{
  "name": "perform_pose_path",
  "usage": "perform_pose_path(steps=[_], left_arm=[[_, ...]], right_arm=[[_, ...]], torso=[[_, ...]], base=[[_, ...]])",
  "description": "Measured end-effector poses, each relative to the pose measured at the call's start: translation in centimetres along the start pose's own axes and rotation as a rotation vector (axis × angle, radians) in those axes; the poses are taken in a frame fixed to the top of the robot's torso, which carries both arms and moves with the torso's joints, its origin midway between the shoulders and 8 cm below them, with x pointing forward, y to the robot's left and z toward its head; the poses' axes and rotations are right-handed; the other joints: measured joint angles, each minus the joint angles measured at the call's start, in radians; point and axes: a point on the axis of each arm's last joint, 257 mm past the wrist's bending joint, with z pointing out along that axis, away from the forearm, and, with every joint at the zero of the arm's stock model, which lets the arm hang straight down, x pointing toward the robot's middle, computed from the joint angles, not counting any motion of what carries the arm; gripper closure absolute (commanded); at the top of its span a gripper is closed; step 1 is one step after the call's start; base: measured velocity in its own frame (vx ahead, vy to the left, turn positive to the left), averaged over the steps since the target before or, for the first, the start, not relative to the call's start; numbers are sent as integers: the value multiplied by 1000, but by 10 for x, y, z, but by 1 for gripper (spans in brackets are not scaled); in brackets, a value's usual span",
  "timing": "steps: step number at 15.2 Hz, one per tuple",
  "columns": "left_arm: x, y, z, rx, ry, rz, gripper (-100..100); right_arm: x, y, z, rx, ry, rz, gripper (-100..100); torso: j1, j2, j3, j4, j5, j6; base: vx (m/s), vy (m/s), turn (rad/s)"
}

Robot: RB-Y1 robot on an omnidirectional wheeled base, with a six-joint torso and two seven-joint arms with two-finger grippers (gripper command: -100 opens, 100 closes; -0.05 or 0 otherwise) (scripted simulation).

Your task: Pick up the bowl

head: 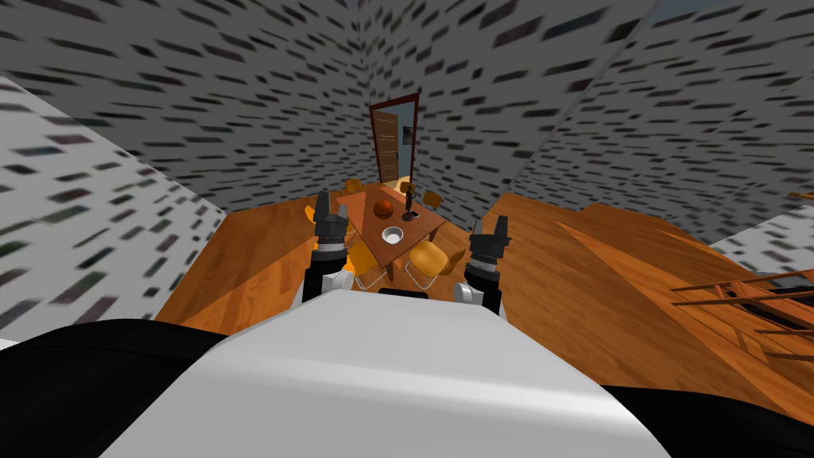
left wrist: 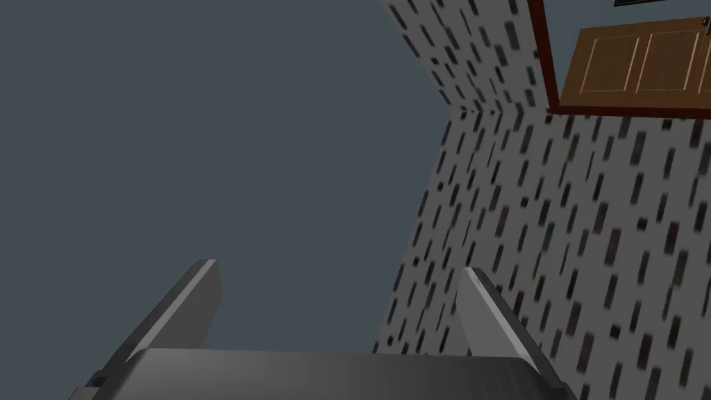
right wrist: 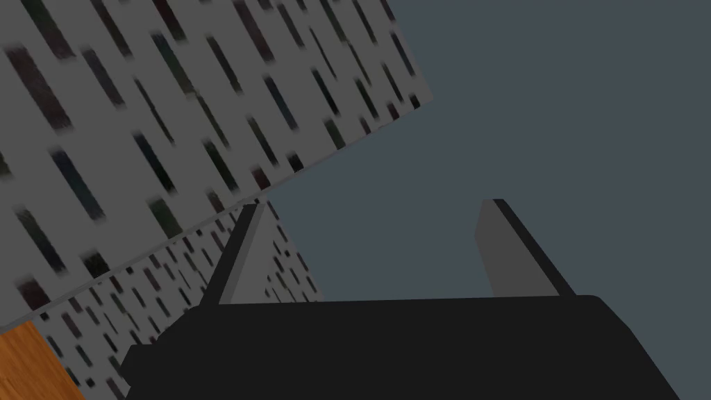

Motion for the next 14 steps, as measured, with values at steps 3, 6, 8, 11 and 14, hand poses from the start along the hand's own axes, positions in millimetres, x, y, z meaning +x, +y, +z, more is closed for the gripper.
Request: perform_pose_path(steps=[3,6,8,11,14], left_arm=[[3,11,-1,-28,42,29,-100],[2,28,-3,-81,81,70,-100],[-2,38,-3,-111,96,91,-100],[-6,57,-3,-165,113,122,-100],[-13,75,-3,-226,126,156,-100]], right_arm=[[0,0,0,0,0,0,0],[0,0,0,0,0,0,0],[0,0,0,0,0,0,0],[0,0,0,0,0,0,0],[0,0,0,0,0,0,0]], torso=[[0,1,0,0,0,0],[0,2,1,0,0,0],[0,1,1,0,0,0],[0,1,1,0,0,0],[0,1,1,0,0,0]], base=[[-17,-7,-33],[-21,-6,-27],[-17,-7,-30],[-17,-9,-51],[-16,-11,-54]])
